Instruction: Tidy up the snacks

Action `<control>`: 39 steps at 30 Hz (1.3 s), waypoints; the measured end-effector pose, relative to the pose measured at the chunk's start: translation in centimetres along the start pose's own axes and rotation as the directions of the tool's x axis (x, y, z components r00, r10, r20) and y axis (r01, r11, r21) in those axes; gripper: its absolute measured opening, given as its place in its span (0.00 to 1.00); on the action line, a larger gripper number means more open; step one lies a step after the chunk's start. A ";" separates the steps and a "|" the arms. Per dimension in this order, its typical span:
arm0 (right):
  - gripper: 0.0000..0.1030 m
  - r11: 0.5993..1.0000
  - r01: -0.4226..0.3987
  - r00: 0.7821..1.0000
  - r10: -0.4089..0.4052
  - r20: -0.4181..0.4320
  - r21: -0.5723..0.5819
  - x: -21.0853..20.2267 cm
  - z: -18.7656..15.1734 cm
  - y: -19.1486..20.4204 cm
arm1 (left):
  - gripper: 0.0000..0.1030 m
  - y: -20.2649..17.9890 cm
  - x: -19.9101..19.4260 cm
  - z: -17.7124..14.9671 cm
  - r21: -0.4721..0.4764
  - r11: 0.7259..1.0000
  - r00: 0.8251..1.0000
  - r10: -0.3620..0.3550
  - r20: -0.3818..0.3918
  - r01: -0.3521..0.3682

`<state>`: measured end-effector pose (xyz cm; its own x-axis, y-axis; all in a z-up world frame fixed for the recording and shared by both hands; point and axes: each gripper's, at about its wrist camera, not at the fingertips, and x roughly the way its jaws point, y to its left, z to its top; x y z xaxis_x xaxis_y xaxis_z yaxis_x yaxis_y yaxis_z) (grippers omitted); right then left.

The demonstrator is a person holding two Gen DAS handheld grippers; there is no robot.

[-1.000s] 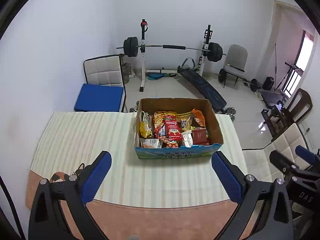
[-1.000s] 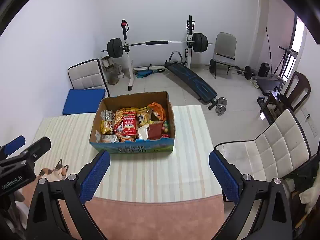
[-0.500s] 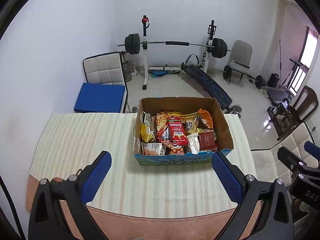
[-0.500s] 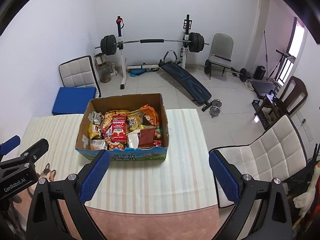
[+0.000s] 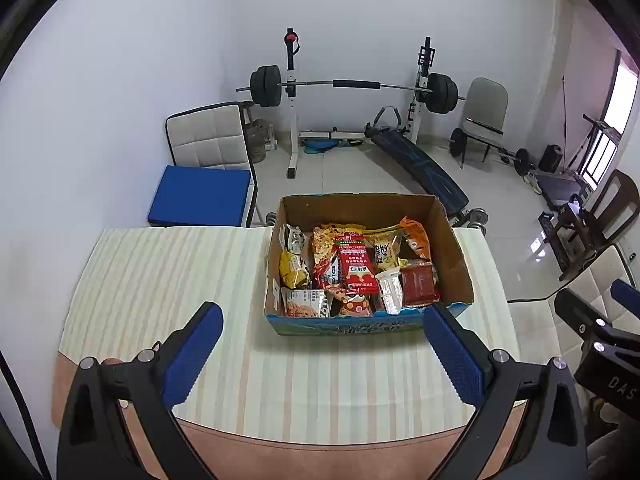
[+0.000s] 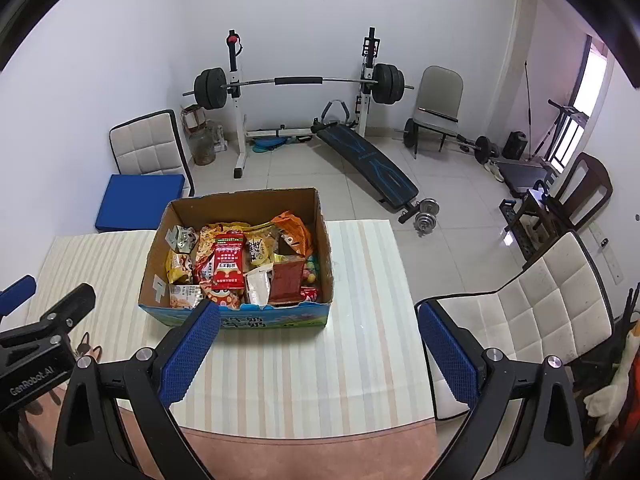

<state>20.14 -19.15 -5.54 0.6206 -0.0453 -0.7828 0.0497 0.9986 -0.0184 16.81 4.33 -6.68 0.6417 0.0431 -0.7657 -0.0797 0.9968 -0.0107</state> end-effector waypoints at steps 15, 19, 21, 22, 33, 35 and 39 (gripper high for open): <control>0.98 1.000 -0.003 1.000 0.003 0.002 0.000 0.3 0.3 0.1 | 1.00 0.3 0.5 0.3 -0.003 1.000 1.000 0.003 -0.004 -0.003; 0.98 1.000 0.002 1.000 -0.002 0.001 -0.001 0.4 0.3 0.2 | 1.00 0.1 0.8 0.3 0.006 1.000 1.000 0.000 -0.010 0.000; 0.98 1.000 0.003 1.000 -0.003 0.000 -0.001 0.4 0.2 0.2 | 1.00 0.0 0.8 0.2 0.010 1.000 1.000 0.000 -0.011 0.000; 0.98 1.000 0.003 1.000 -0.003 0.002 -0.001 0.4 0.2 0.2 | 1.00 0.0 0.9 0.2 0.011 1.000 1.000 -0.001 -0.012 0.001; 0.98 1.000 0.010 1.000 -0.009 0.005 -0.008 0.5 0.2 0.2 | 1.00 -0.3 0.8 0.2 0.015 1.000 1.000 -0.004 -0.012 0.004; 0.98 1.000 0.009 1.000 -0.009 0.005 -0.009 0.4 0.2 0.2 | 1.00 -0.3 0.8 0.2 0.015 1.000 1.000 -0.002 -0.013 0.003; 0.98 1.000 0.007 1.000 -0.007 0.000 -0.014 0.5 0.0 0.4 | 1.00 -0.3 0.9 0.2 0.015 1.000 1.000 -0.005 -0.015 0.005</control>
<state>20.44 -18.77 -5.91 0.6206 -0.0521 -0.7824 0.0429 0.9985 -0.0325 17.52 4.06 -7.23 0.6306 0.0374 -0.7752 -0.0654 0.9978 -0.0050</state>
